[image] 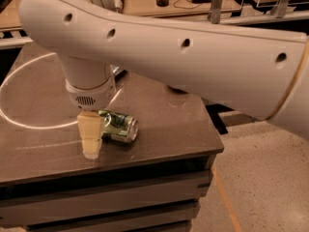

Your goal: Place green can upright

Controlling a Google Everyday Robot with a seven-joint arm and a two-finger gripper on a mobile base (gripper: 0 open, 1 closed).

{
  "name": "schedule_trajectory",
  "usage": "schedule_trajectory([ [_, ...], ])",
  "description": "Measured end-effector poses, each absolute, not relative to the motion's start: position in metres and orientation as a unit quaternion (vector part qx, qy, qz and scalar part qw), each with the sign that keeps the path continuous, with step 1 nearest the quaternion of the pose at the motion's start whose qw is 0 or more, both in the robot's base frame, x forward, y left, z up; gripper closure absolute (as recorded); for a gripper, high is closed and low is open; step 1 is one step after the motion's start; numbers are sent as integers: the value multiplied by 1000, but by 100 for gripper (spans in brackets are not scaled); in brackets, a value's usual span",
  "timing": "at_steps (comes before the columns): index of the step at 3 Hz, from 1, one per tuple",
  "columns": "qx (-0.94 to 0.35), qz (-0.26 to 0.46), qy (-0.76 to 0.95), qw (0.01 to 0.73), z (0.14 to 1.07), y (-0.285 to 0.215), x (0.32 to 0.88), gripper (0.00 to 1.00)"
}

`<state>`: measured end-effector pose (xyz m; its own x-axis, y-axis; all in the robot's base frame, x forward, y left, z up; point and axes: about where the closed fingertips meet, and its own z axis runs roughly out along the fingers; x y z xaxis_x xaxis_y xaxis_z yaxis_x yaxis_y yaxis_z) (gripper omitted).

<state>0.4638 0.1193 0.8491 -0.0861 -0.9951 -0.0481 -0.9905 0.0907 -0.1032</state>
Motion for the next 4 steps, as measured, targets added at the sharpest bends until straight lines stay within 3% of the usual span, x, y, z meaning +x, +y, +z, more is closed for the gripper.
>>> schedule_trajectory([
  [1,-649,-30,758,57,842,130,466,3],
  [3,-634,-29,771,63,835,131,473,49],
  [4,-635,-7,768,82,853,117,485,80],
])
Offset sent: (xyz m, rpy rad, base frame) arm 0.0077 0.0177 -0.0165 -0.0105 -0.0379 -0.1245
